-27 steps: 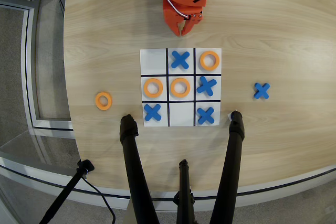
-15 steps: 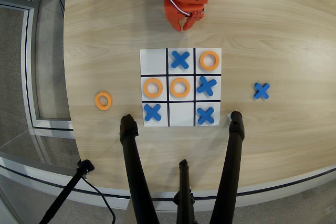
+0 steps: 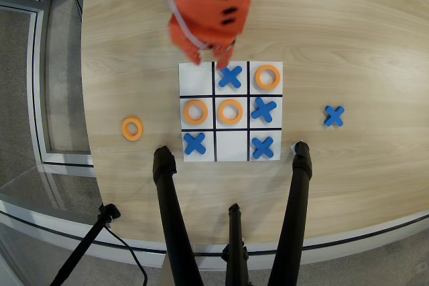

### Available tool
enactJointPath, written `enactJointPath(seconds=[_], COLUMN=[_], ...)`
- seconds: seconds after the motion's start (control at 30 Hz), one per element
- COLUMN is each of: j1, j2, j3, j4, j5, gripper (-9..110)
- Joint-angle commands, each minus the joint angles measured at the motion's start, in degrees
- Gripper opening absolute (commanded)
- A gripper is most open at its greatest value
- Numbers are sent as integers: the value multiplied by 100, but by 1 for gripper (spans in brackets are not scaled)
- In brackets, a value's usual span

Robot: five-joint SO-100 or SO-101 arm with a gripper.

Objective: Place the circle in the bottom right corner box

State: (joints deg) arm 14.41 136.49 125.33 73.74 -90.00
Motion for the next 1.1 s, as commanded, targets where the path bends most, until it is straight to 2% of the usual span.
enactJointPath(seconds=[0.0, 0.37, 0.47, 1.07], j1=[466, 1371, 1485, 1644], j2=[-1283, -4377, -4983, -7321], j3=[-1020, -3454, -3955, -5467], j4=[-510, -1608, -1811, -2338], j5=[-26, -18, -35, 26], gripper=[16, 16, 21, 21])
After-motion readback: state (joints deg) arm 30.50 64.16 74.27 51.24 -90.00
